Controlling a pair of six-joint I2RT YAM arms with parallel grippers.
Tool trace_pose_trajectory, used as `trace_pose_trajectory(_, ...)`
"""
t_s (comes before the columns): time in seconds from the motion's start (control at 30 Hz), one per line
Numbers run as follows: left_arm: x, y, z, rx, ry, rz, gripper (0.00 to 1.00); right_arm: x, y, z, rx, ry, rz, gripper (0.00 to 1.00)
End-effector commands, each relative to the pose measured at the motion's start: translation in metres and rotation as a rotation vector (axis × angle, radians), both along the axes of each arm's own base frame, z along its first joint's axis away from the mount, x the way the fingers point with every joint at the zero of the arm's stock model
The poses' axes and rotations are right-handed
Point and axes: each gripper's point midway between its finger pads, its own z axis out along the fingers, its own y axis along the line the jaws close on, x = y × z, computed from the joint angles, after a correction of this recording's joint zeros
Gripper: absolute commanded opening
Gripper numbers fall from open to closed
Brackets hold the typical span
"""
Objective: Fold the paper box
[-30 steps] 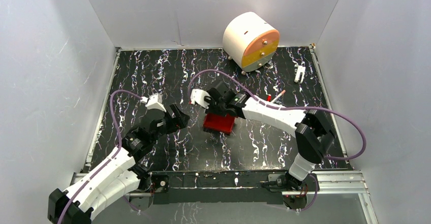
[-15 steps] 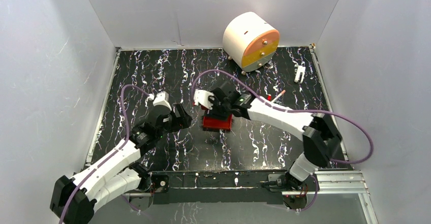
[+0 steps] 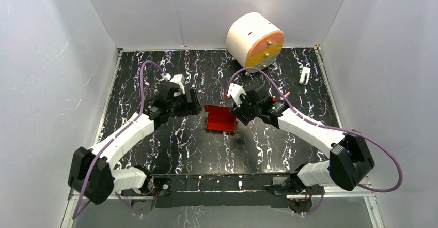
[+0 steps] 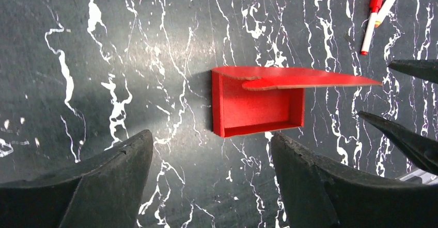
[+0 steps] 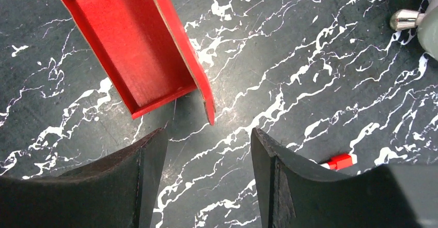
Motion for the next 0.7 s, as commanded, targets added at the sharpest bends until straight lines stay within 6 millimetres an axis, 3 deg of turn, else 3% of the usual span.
trace_pose_trajectory(0.0,0.007,-0.008,0.008,0.010,0.046,-0.171,0.80,0.010,0.012,0.017,0.120,-0.057,0.025,0.69)
trace_pose_trajectory(0.23,0.026,-0.009,-0.002,0.138,0.065,-0.345,0.77,0.020,0.008,0.001,0.089,-0.061,0.040,0.63)
trace_pose_trajectory(0.67,0.039,-0.029,-0.010,0.139,0.004,-0.532,0.72,0.024,0.021,-0.025,0.068,-0.019,0.120,0.38)
